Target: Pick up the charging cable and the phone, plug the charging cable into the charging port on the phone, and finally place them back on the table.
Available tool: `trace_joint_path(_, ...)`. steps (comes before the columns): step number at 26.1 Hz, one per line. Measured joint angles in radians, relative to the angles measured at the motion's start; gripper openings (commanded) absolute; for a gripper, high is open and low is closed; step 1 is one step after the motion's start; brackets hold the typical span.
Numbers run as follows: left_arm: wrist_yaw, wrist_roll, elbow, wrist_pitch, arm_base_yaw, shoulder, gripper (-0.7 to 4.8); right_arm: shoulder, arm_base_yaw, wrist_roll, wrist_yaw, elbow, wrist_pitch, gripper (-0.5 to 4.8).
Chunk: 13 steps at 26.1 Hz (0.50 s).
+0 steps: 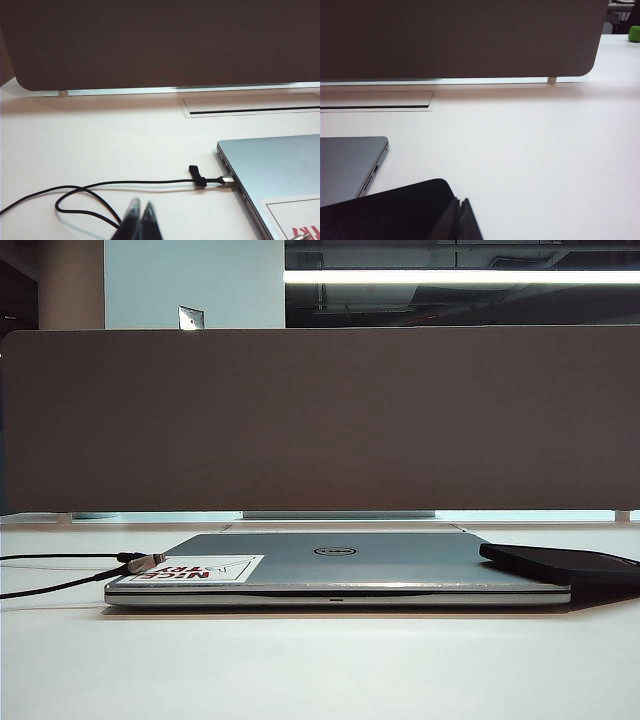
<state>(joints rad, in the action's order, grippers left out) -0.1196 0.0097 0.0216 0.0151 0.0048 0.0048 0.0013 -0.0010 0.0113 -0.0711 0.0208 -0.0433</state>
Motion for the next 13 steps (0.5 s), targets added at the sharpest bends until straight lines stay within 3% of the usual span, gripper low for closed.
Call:
trace_joint_path(10, 0.000, -0.005, 0.000, -0.010, 0.000, 0.000, -0.05, 0.000, 0.000, 0.000, 0.000, 0.000, 0.004, -0.01)
trace_joint_path(13, 0.000, -0.042, -0.002, -0.122, 0.000, 0.000, -0.05, 0.000, 0.000, -0.015, 0.000, 0.061, 0.012, -0.02)
